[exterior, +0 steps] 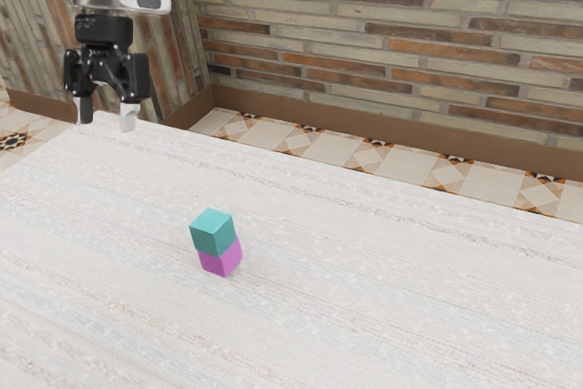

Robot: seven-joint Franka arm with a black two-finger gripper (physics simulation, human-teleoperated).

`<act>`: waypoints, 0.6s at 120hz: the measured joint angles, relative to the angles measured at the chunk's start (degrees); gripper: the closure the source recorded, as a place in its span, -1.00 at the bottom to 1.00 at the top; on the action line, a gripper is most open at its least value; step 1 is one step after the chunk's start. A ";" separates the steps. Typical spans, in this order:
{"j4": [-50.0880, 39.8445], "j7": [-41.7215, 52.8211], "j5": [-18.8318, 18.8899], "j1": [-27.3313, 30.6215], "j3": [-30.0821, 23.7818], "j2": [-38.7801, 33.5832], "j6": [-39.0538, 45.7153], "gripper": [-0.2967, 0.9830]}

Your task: Pick up the blue block with one arm, and put the blue block on the table with one arm

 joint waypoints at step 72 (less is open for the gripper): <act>-47.46 -1.68 6.40 3.98 -7.37 -6.64 65.95 -0.53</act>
